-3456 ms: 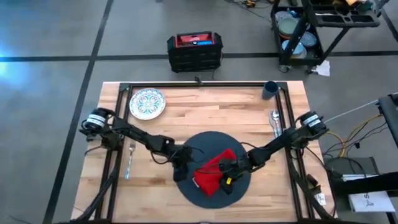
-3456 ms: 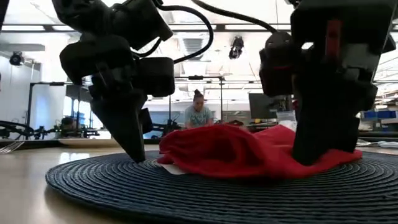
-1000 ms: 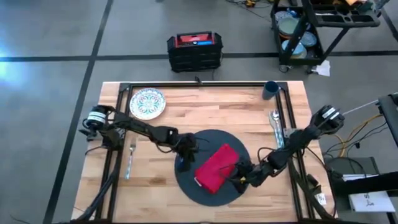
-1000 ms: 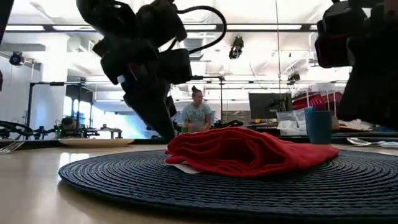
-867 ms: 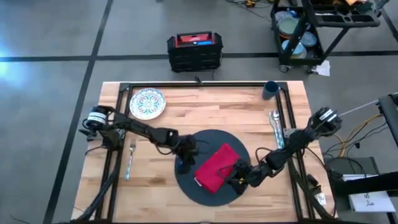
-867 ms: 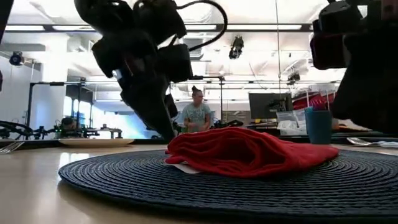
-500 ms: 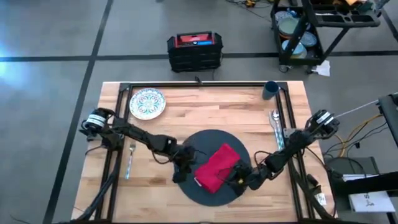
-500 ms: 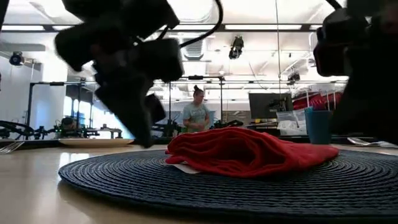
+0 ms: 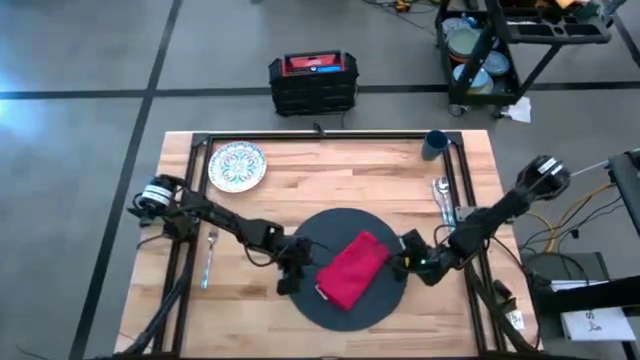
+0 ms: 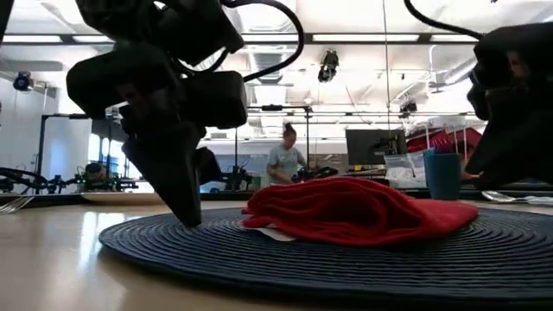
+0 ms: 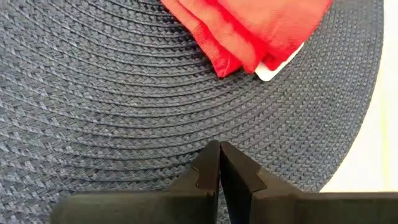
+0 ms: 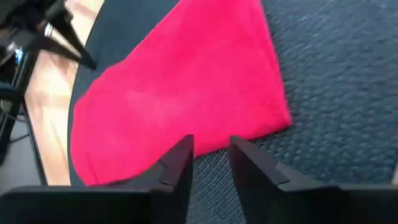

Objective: Set table place
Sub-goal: Fold the red napkin on the table

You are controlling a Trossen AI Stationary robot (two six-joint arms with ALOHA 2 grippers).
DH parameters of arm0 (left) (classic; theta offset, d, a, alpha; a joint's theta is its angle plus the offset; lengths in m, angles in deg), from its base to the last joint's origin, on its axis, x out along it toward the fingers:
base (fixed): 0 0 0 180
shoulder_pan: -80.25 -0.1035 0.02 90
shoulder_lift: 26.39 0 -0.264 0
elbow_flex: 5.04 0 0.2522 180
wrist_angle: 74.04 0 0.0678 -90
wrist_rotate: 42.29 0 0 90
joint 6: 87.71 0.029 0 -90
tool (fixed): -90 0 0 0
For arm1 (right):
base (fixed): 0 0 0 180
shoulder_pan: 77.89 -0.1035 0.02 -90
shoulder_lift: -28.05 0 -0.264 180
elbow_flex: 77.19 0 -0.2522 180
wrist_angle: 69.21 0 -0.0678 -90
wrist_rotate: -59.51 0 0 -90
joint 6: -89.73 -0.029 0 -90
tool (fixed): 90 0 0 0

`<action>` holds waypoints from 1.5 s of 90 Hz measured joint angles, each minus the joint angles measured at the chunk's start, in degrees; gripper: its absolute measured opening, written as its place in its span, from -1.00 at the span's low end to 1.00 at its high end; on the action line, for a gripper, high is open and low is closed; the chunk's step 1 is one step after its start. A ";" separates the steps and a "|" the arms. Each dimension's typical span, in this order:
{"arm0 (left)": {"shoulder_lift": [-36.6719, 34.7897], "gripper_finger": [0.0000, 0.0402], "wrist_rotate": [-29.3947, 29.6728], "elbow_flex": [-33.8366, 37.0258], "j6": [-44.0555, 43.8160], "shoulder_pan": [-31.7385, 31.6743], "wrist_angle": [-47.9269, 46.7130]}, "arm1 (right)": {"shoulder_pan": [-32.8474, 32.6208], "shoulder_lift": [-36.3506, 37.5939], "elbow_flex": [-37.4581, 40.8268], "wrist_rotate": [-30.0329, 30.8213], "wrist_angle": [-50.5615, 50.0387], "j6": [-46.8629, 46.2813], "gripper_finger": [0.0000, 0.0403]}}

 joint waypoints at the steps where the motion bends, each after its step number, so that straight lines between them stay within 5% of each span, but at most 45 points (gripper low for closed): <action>1: 0.01 -1.00 0.03 0.00 0.00 -0.01 0.08 | 0.16 0.17 0.22 0.01 0.00 -0.31 -0.48; 26: 0.05 -1.00 0.23 0.05 -0.17 -0.04 1.35 | 2.23 3.43 1.00 -0.71 -3.75 -3.18 -0.50; 56: 0.11 -1.00 0.25 0.13 -1.86 -0.07 7.75 | 6.05 4.82 -5.59 -13.40 -20.59 1.11 -0.66; 104: 0.11 -1.00 0.38 0.13 -1.44 -0.07 8.02 | 10.64 0.21 -5.59 -14.71 -17.42 3.83 -0.15; 135: 0.10 -1.00 0.38 0.13 -1.03 -0.07 8.00 | 11.32 -5.54 -6.60 -15.42 -8.73 5.60 -0.25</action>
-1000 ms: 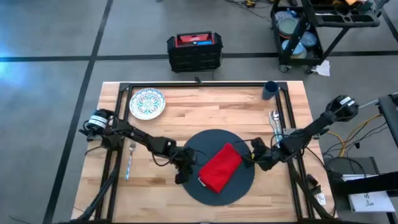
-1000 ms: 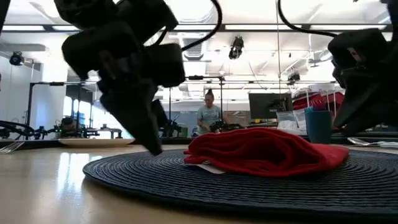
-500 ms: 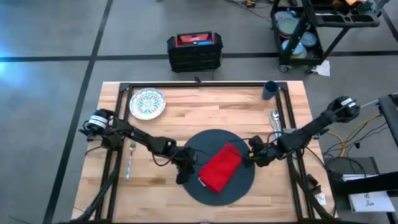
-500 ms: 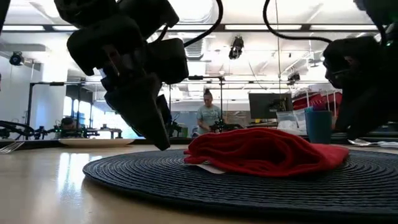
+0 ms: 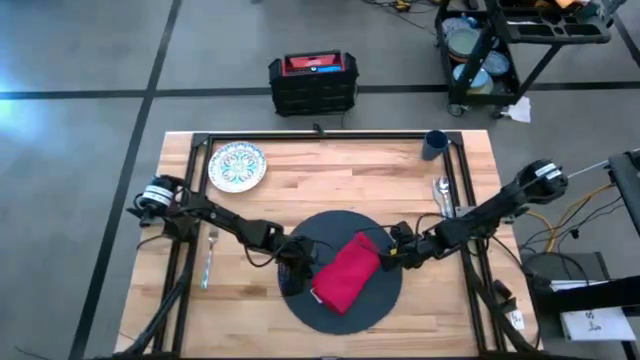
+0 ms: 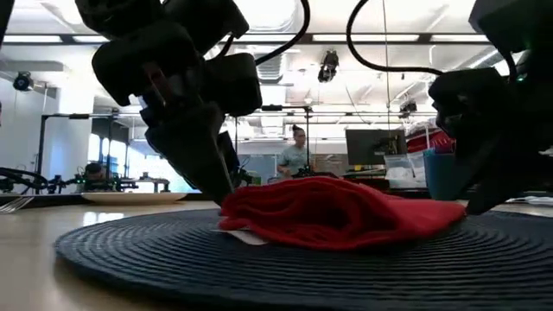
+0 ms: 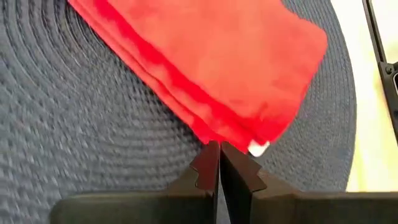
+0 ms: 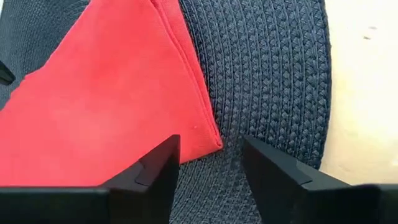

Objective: Set table place
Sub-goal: Fold the red napkin on the table

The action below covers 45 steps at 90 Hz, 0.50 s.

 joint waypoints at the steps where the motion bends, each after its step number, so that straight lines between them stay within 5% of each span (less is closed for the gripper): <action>1: -0.01 -1.00 0.00 0.00 0.00 0.00 0.00 | 0.00 -0.02 -0.08 -0.02 -0.04 0.11 -0.26; 45: 3.83 -1.00 -0.85 -0.15 -0.72 -0.07 1.25 | 0.00 -0.10 -1.14 -1.62 -0.56 2.47 -0.41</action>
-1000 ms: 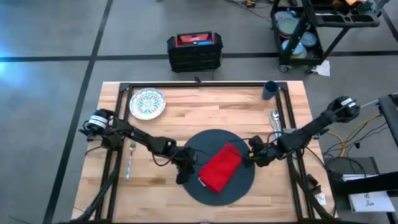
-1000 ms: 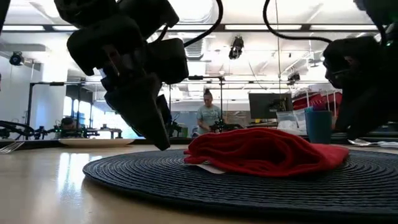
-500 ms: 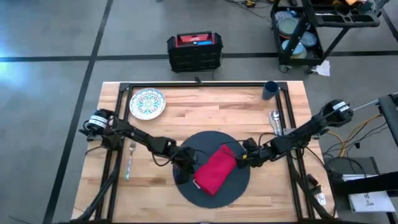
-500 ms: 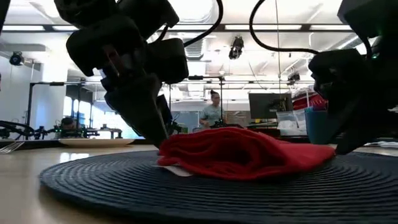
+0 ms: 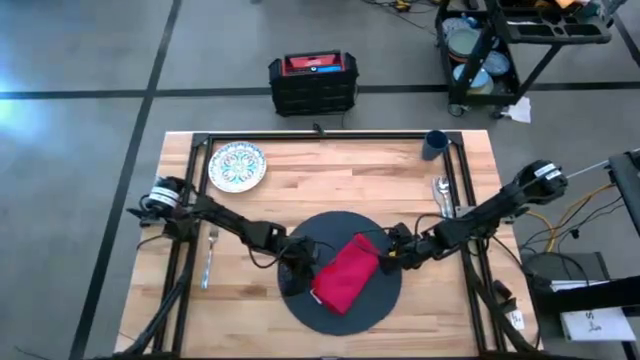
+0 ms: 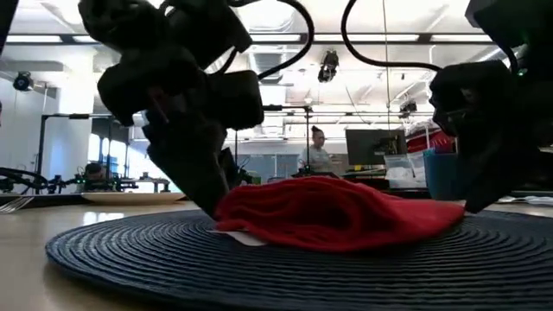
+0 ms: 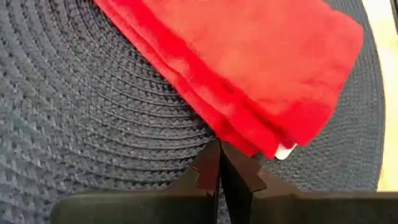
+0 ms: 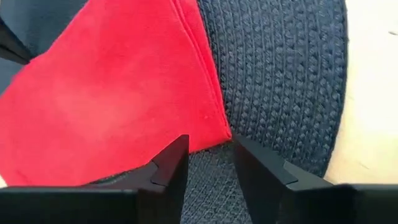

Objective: Set table place
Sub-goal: Fold the red napkin on the table

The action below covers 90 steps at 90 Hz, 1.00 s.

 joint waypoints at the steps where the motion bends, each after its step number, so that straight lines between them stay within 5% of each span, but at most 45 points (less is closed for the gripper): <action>1: 0.06 -1.00 -0.06 -0.02 -0.01 0.00 0.02 | 0.01 0.00 0.00 -0.01 0.02 0.01 -0.40; 26: 1.07 -1.00 -1.96 0.15 0.61 -0.40 2.83 | 1.56 -1.25 0.02 -0.11 1.31 0.74 -0.33; 90: 2.06 -1.00 -2.36 -0.09 1.75 -0.48 3.67 | 5.77 -2.21 -0.35 -1.42 8.89 8.17 -0.52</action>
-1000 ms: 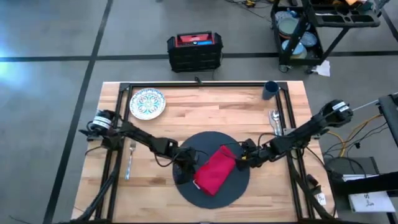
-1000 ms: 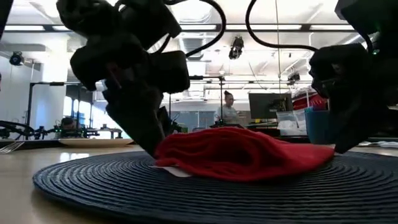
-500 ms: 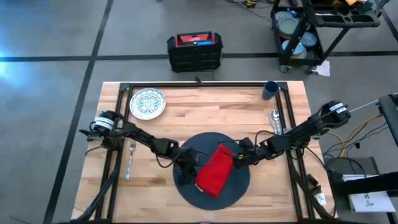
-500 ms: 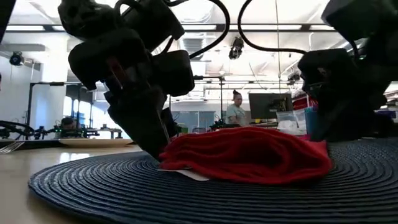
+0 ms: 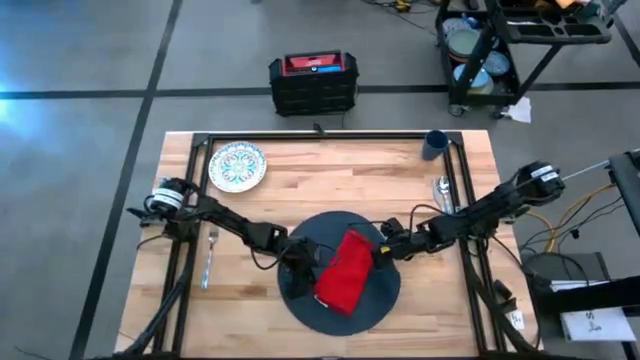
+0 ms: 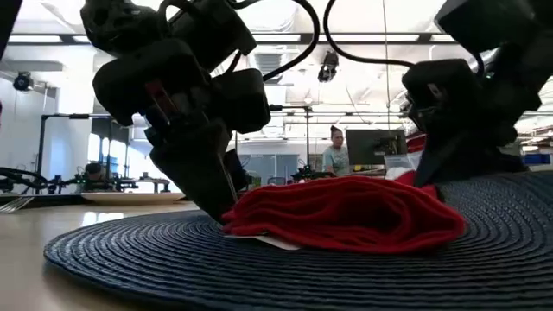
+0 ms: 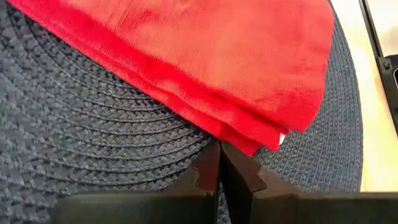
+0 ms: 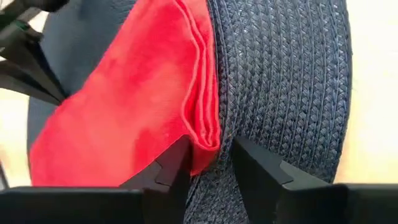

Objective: Set table place
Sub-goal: Fold the red napkin on the table

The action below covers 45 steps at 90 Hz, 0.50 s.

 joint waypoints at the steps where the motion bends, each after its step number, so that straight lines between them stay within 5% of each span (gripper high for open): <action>1: 0.00 -1.00 0.00 0.00 0.01 0.00 0.00 | 0.07 0.01 0.00 -0.01 0.25 0.22 -0.52; 24: 0.04 -1.00 -0.16 0.05 0.05 0.00 -0.20 | 0.88 0.57 -0.09 0.10 1.97 2.89 -0.93; 45: 0.07 -1.00 -1.51 0.33 0.08 0.07 -0.18 | 1.28 5.50 -0.78 1.26 -5.95 3.42 -0.98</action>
